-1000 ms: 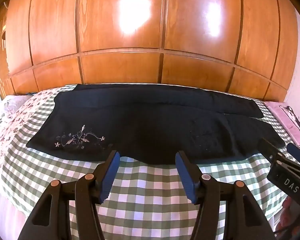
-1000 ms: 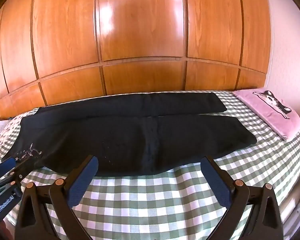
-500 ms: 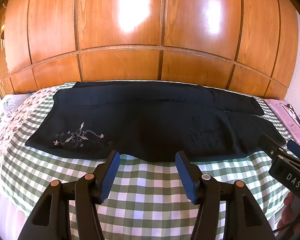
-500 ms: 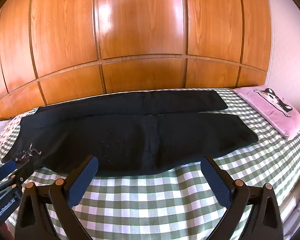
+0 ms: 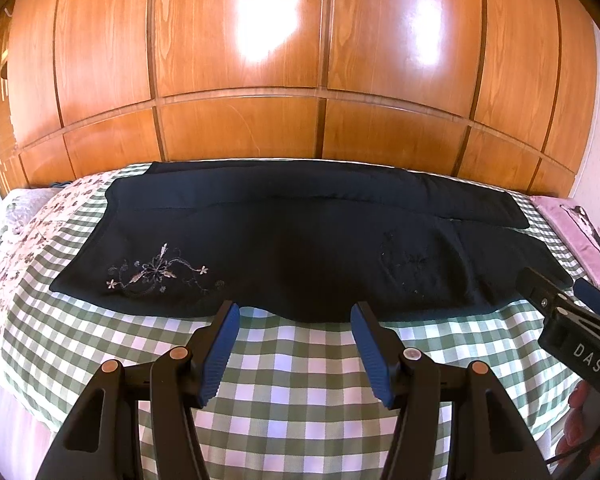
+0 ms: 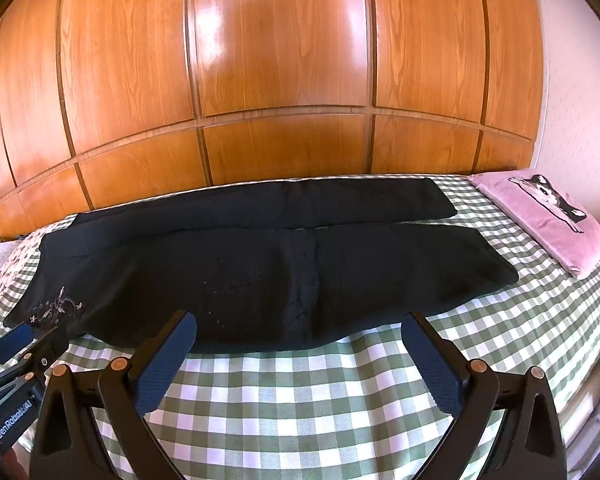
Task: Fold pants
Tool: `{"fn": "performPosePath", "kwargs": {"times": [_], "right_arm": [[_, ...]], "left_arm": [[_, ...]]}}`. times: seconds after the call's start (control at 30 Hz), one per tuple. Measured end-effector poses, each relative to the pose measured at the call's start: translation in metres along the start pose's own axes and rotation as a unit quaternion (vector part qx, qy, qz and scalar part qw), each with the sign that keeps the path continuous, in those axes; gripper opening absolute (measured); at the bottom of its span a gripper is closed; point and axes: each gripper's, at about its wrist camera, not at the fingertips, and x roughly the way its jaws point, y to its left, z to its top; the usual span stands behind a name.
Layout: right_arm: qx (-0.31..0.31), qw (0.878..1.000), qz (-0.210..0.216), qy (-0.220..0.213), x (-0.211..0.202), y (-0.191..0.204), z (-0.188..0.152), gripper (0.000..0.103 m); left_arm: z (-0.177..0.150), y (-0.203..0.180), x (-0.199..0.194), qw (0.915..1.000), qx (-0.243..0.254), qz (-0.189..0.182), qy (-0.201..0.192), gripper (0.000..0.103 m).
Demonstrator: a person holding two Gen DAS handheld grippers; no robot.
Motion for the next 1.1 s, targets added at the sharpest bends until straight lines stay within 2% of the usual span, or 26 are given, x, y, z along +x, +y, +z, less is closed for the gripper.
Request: {"fn": "performPosePath", "kwargs": {"times": [1.1], "right_arm": [[0.001, 1.0, 0.002, 0.008, 0.0045, 0.0, -0.0006, 0.103]], "left_arm": [[-0.0037, 0.0043, 0.0089, 0.9998, -0.005, 0.0, 0.019, 0.059]]}}
